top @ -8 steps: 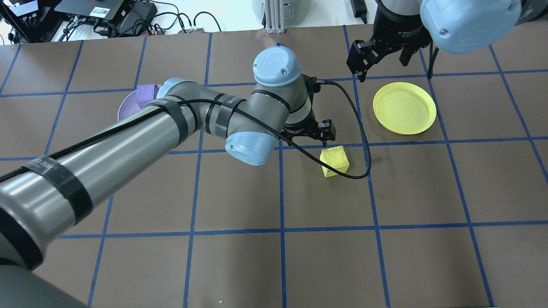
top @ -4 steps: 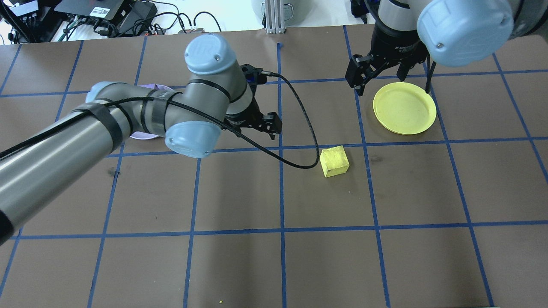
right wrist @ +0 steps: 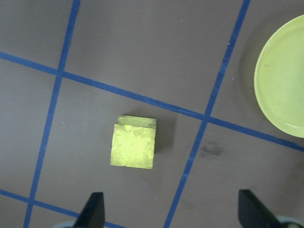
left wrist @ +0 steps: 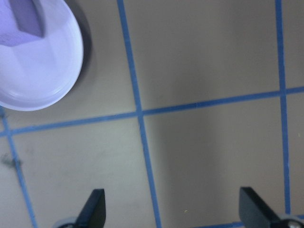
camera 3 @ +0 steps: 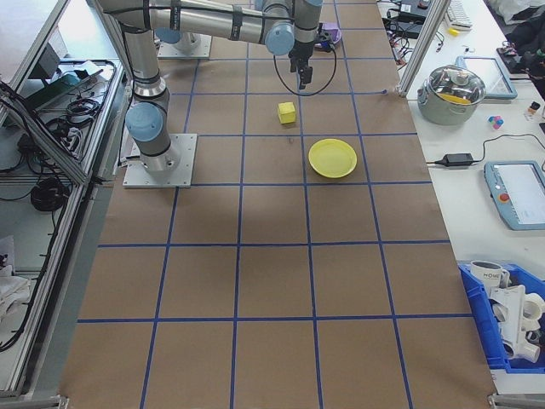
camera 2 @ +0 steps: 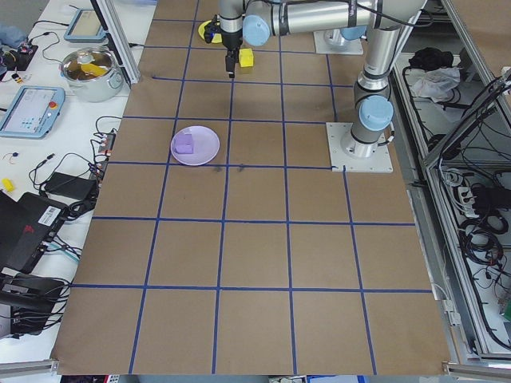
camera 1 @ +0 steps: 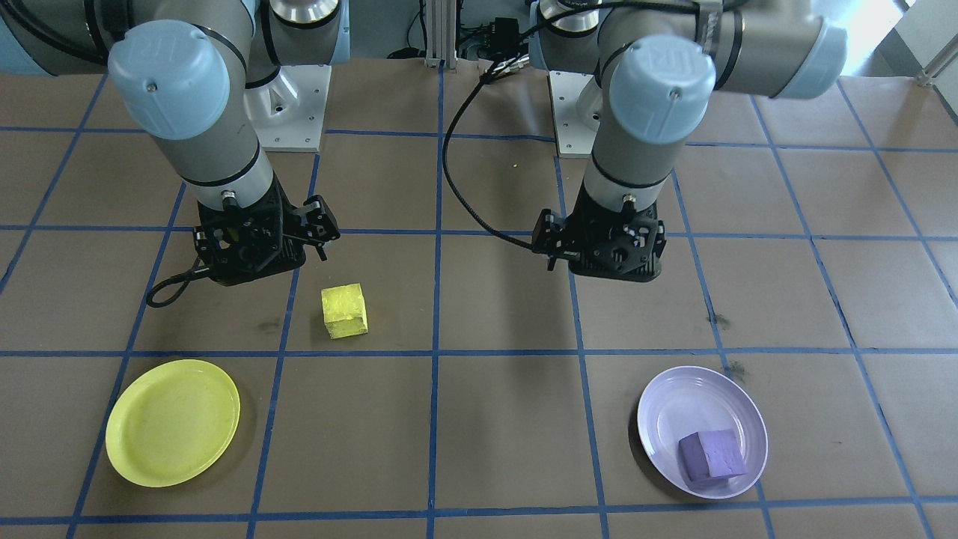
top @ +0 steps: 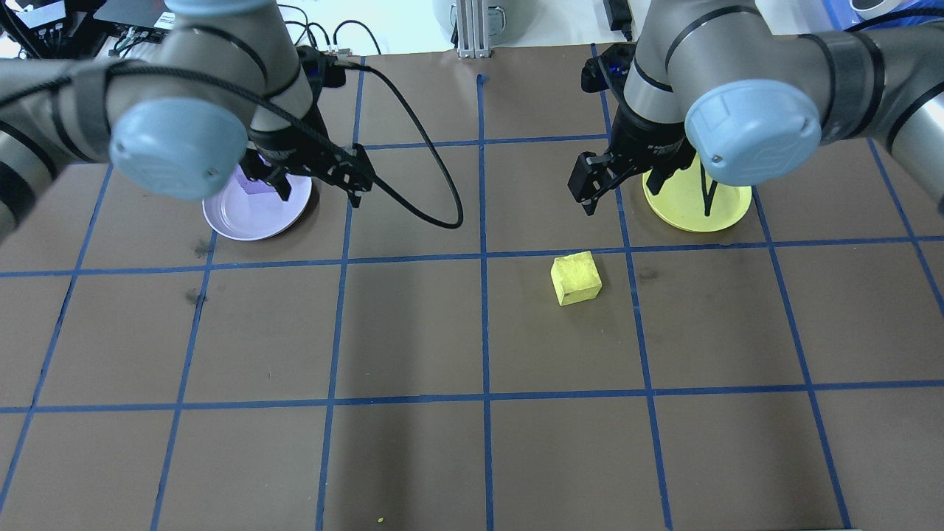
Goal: Sort blocks by color into plates
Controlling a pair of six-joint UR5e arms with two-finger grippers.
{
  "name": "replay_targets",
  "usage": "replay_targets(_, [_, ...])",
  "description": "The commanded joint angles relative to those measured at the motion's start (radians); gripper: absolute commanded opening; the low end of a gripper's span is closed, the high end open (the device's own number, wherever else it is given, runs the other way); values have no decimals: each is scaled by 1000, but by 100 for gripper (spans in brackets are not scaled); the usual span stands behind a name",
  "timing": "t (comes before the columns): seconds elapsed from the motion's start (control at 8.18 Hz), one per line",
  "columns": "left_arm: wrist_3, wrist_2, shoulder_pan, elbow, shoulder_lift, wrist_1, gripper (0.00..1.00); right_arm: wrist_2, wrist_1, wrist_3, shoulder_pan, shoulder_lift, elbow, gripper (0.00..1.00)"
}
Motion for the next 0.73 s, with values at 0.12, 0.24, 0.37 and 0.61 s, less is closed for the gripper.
replay_targets(0.12, [-7, 12, 15, 343, 99, -376, 100, 72, -150, -1, 2, 46, 167, 100])
replay_targets(0.24, [7, -34, 30, 343, 125, -357, 100, 67, -152, -1, 2, 74, 172, 100])
replay_targets(0.37, [8, -52, 67, 355, 129, -355, 100, 73, -152, 4, 2, 110, 172, 100])
replay_targets(0.61, [8, -42, 133, 351, 169, -354, 100, 77, -192, 10, 4, 189, 172, 100])
